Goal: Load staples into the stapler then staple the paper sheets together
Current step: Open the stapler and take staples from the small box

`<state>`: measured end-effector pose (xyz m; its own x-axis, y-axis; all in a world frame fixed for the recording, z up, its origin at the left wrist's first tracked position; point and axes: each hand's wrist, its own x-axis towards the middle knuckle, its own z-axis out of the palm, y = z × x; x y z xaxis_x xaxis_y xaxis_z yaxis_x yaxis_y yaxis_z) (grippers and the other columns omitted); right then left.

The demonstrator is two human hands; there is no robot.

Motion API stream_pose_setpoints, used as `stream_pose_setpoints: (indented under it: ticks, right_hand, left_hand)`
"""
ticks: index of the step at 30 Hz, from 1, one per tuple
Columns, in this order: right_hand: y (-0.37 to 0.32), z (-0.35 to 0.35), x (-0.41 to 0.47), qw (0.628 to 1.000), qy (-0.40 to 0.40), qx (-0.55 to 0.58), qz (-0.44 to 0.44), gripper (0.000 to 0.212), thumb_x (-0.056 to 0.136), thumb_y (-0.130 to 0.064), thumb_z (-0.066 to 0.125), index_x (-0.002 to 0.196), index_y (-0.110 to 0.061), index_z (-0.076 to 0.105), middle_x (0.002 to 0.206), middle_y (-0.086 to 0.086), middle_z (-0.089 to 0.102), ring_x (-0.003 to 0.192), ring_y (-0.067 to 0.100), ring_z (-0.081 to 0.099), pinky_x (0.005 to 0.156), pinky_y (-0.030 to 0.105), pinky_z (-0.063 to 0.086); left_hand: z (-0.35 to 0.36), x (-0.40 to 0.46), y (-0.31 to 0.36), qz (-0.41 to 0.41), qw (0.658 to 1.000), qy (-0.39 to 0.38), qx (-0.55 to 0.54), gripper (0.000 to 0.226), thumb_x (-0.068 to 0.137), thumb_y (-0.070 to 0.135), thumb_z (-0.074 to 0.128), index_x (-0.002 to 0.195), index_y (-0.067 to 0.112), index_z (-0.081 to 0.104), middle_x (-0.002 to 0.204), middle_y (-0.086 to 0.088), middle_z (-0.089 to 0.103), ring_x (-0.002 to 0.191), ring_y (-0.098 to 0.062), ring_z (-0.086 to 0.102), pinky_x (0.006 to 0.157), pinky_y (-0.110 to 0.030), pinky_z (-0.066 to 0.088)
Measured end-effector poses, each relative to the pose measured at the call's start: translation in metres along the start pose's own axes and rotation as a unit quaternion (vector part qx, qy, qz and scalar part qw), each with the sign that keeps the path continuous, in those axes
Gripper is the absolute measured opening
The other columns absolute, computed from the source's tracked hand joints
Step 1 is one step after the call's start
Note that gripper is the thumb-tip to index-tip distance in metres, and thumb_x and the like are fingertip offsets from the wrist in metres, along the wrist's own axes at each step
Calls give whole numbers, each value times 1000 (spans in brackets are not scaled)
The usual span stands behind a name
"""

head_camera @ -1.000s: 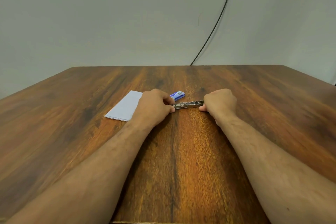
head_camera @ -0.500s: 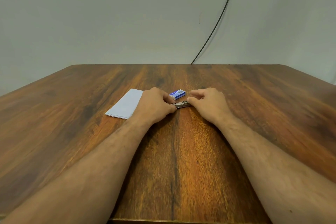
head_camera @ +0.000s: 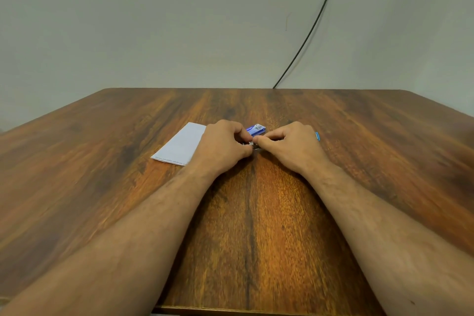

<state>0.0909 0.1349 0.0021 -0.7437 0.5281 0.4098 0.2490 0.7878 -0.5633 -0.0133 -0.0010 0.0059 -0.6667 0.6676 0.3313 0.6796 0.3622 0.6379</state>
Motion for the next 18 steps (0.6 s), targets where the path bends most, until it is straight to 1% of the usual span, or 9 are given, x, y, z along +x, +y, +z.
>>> stream_pose_setpoints:
  ticks: [2, 5, 8, 11, 13, 15, 18]
  right_hand:
    - [0, 0, 0, 1000, 0, -12, -3, 29, 88, -49, 68, 99, -27, 83, 98, -3, 81, 97, 13, 67, 93, 32, 48]
    - [-1, 1, 0, 1000, 6, -22, -9, 31, 86, -50, 69, 97, -25, 84, 96, -1, 81, 96, 16, 68, 89, 32, 50]
    - [-2, 2, 0, 999, 3, -30, -11, 31, 87, -48, 68, 96, -24, 84, 96, 0, 81, 98, 18, 67, 90, 34, 50]
    - [-2, 3, 1, 1000, 5, -28, -3, 26, 86, -43, 68, 92, -23, 84, 93, -2, 80, 95, 16, 67, 87, 27, 46]
    - [-2, 3, 2, 1000, 4, -30, 0, 25, 85, -40, 68, 91, -23, 84, 92, -2, 80, 94, 16, 67, 88, 27, 44]
    - [-3, 4, 2, 1000, 2, -31, 4, 22, 84, -36, 66, 89, -24, 84, 91, -1, 80, 93, 17, 67, 89, 30, 48]
    - [-2, 7, 5, 999, 10, -52, 0, 25, 84, -28, 59, 86, -20, 82, 87, 2, 79, 87, 21, 67, 87, 36, 52]
  left_hand:
    - [0, 1, 0, 1, 1000, -2, 0, 9, 83, 19, 77, 92, 23, 77, 92, 7, 73, 77, -5, 63, 62, -15, 40]
    - [0, 2, -2, 2, 1000, -5, -2, 9, 84, 19, 76, 92, 23, 78, 94, 7, 74, 80, -3, 63, 64, -15, 41]
    - [1, 2, -3, 4, 1000, -7, -6, 8, 83, 20, 77, 91, 23, 78, 94, 7, 74, 79, -3, 63, 64, -16, 41]
    - [1, 2, -2, 8, 1000, -1, -5, 6, 82, 21, 79, 86, 26, 77, 91, 7, 74, 79, -4, 63, 64, -18, 42]
    - [1, 2, -1, 7, 1000, -3, -4, 7, 81, 22, 79, 84, 28, 75, 89, 8, 74, 79, -4, 63, 65, -19, 43]
    - [1, 1, -1, 7, 1000, -1, -3, 8, 80, 23, 80, 83, 29, 75, 88, 9, 73, 78, -3, 63, 65, -19, 44]
    - [2, 1, 0, 9, 1000, 6, 0, 10, 78, 22, 80, 80, 29, 75, 85, 9, 73, 76, -3, 63, 64, -17, 44]
